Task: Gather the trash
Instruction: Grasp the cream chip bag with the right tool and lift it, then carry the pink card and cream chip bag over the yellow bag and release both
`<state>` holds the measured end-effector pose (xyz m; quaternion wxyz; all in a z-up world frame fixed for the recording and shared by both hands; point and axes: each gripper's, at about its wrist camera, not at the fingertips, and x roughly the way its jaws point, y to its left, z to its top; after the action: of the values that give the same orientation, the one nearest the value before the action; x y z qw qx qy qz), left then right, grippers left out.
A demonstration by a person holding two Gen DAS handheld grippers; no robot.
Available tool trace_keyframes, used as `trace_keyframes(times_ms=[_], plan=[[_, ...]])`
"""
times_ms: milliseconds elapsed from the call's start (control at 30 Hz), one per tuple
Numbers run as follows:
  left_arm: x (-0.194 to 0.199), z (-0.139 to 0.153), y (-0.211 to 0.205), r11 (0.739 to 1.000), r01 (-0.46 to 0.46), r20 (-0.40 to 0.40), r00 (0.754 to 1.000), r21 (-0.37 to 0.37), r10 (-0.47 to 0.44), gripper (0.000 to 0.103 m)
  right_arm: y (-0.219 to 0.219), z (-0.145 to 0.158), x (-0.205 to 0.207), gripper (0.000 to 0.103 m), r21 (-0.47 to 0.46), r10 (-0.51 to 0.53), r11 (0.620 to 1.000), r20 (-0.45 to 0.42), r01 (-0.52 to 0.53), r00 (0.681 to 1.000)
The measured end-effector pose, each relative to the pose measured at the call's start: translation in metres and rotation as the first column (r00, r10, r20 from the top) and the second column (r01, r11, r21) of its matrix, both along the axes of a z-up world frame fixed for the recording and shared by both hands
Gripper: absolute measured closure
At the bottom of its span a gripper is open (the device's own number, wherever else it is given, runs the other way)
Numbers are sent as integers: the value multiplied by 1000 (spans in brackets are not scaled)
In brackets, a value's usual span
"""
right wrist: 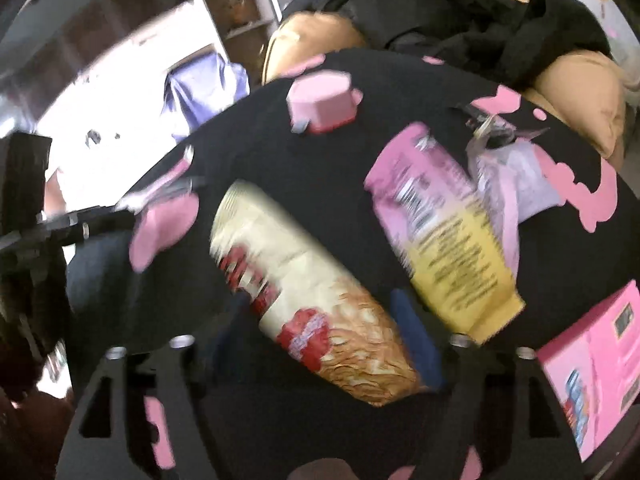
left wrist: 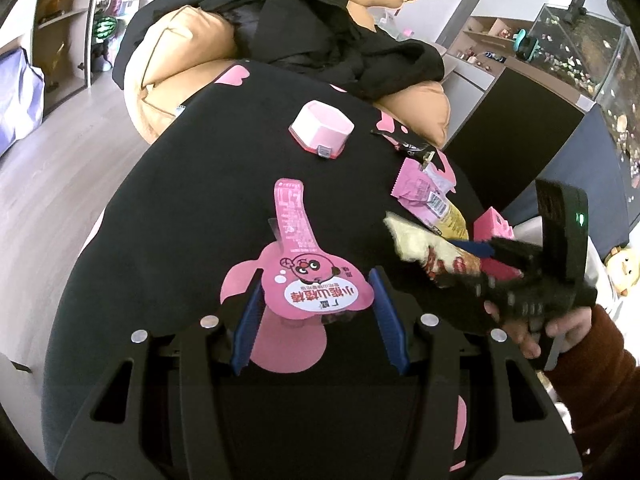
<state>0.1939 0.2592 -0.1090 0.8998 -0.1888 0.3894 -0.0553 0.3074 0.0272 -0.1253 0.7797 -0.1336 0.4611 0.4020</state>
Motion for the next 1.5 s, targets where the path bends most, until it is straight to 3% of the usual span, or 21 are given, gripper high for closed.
trace_keyframes(times_ms=[100,267,333,500,533,567,600,667,867,1133,1367,1500], plan=[[-1,1,-1,1000,0,1,1000,-7,0,54,11,-6,-23,27,-113,29,994,128,-14,991],[-2,1,-5,1000,9,-6,1000,2,-9,54,4,-7,-17,27,-26,5,1000,54,-3,999],[-2,0,-6,1000,11,-12,1000,8,-11,54,3,-1,-12,27,12,-24,1000,63,24,998],[-1,-5,-10,1000,15,-30,999,12,-14,54,27,-3,5,27,-49,-29,998,97,34,995],[-1,-6,-11,1000,16,-35,999,15,-16,54,33,-8,7,31,-73,-20,997,96,27,995],[-1,-6,-12,1000,17,-37,999,15,-16,54,36,-8,10,61,-83,-16,996,96,24,995],[-1,-7,-11,1000,16,-38,999,14,-16,54,35,-5,11,70,-89,-20,996,94,29,995],[-2,-7,-10,1000,10,-36,999,9,-9,54,28,7,5,70,-55,-47,997,106,53,993],[-2,15,-19,1000,16,37,999,15,-16,54,-24,48,-31,70,51,-162,987,185,155,969],[0,66,-76,991,100,179,977,85,-114,54,-107,91,-63,70,161,-325,942,242,293,914],[3,100,-147,967,208,245,940,148,-239,54,-171,115,-86,70,202,-395,917,330,345,857],[10,107,-201,941,313,254,907,132,-337,54,-219,123,-98,70,254,-476,877,349,407,808]])
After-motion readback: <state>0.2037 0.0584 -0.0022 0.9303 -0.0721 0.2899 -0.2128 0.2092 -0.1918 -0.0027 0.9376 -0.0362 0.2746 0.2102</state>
